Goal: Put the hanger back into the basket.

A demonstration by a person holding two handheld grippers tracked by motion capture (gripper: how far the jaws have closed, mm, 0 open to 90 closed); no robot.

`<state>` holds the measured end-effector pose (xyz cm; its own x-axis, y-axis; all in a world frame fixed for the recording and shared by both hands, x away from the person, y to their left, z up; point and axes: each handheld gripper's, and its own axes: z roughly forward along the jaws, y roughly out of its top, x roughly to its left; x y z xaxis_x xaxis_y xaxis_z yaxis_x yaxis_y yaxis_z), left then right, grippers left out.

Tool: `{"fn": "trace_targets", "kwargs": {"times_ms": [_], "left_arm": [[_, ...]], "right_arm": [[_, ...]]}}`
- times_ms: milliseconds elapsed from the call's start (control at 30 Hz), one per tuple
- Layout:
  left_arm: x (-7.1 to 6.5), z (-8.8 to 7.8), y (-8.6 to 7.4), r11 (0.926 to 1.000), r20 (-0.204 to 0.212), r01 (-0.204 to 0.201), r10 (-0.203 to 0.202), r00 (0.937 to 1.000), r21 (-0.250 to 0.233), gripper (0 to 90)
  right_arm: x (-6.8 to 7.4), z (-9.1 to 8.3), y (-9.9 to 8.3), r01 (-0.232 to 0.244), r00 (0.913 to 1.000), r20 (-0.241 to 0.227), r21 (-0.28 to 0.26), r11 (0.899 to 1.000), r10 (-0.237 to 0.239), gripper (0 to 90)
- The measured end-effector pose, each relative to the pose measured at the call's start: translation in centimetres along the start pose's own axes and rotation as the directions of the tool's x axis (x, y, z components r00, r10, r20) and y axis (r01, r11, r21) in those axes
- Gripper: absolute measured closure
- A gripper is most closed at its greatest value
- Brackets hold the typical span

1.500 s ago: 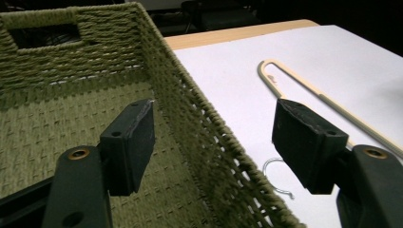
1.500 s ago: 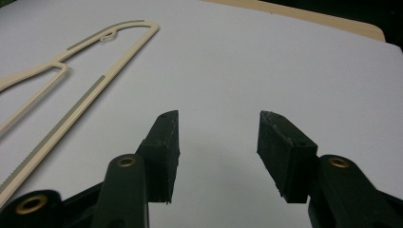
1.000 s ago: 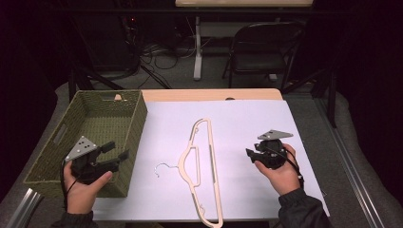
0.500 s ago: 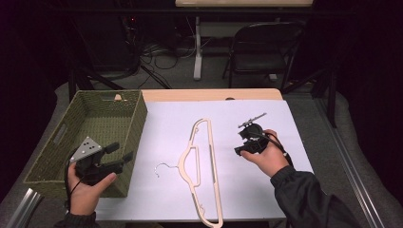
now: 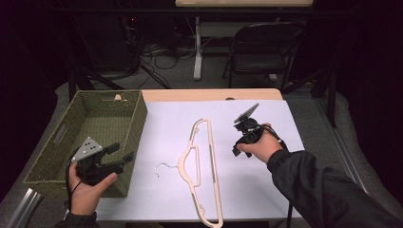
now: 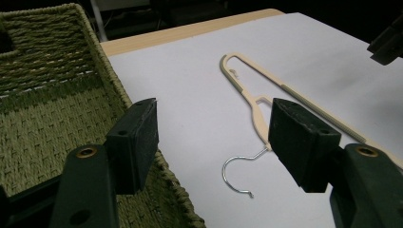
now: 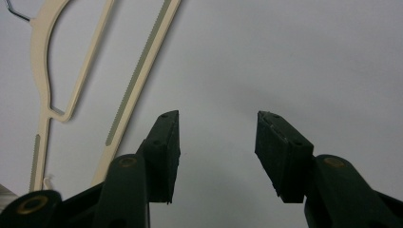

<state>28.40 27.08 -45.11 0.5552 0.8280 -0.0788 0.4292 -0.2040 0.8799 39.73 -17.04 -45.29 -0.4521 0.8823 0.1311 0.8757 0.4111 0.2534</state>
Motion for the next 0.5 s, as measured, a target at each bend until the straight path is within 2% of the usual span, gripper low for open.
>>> {"fn": "trace_targets", "kwargs": {"times_ms": [33,67,100,133,167,200,233,267,300,333,367,400,433,467,500], "left_arm": [[0.0,0.0,0.0,1.0,0.0,0.0,0.0,1.0,0.0,34.2],[0.0,0.0,0.0,1.0,0.0,0.0,0.0,1.0,0.0,34.2],[0.0,0.0,0.0,1.0,0.0,-0.001,0.001,1.0,0.001,34.2],[0.0,0.0,0.0,1.0,-0.001,-0.001,0.001,1.0,0.0,34.2],[0.0,0.0,0.0,1.0,0.0,0.0,0.0,1.0,0.0,34.2],[0.1,0.0,0.0,1.0,0.0,0.004,-0.004,1.0,0.0,34.2],[0.1,0.0,0.0,1.0,0.0,0.004,-0.004,1.0,0.0,34.2],[0.1,-0.1,0.0,1.0,-0.001,0.004,-0.004,1.0,-0.001,34.2],[0.1,-0.1,-0.1,1.0,-0.002,0.004,-0.004,1.0,-0.002,34.2],[0.2,-0.1,-0.1,1.0,-0.003,0.006,-0.006,1.0,-0.002,34.3],[0.2,-0.1,-0.1,1.0,-0.002,0.005,-0.005,1.0,-0.001,34.3],[0.2,-0.1,-0.1,1.0,-0.004,0.006,-0.006,1.0,-0.003,34.3],[0.2,-0.1,-0.1,1.0,-0.004,0.006,-0.006,1.0,-0.003,34.3],[0.2,-0.1,-0.1,1.0,-0.002,0.007,-0.007,1.0,-0.003,34.2],[0.2,-0.1,-0.1,1.0,-0.002,0.007,-0.007,1.0,-0.003,34.3]], "right_arm": [[0.0,0.0,0.0,0.0,1.0,0.0,0.0,1.0,0.0,50.2],[0.1,0.2,0.2,0.007,0.9999,0.014,0.023,1.0,-0.008,49.7],[0.3,0.7,0.2,-0.017,0.9998,0.005,0.013,1.0,0.017,49.6],[0.5,1.1,0.4,-0.004,1.0,0.007,0.009,1.0,0.003,49.6],[0.7,1.2,0.7,0.01,0.9995,0.028,0.044,0.999,-0.012,50.1],[1.3,2.1,0.9,-0.007,0.9999,0.013,-0.01,1.0,0.007,51.3],[1.3,2.1,0.9,-0.007,0.9999,0.013,-0.01,1.0,0.007,51.3],[1.5,1.3,1.7,0.026,0.9973,0.064,0.148,0.989,-0.036,51.9],[1.8,2.7,1.3,-0.001,0.9999,0.013,-0.05,0.999,0.002,51.9],[2.4,3.2,1.7,-0.017,0.9998,-0.005,-0.058,0.998,0.017,51.7],[2.4,3.2,1.7,-0.017,0.9998,-0.005,-0.058,0.998,0.017,51.7],[3.1,2.6,2.6,0.03,0.9991,0.027,0.077,0.997,-0.032,52.1],[3.1,2.6,2.6,0.03,0.9991,0.027,0.077,0.997,-0.032,52.1],[4.0,3.0,3.0,0.026,0.9993,0.025,0.064,0.998,-0.028,54.4],[4.6,3.4,3.1,0.012,0.9997,0.019,0.017,1.0,-0.012,54.7]]}}
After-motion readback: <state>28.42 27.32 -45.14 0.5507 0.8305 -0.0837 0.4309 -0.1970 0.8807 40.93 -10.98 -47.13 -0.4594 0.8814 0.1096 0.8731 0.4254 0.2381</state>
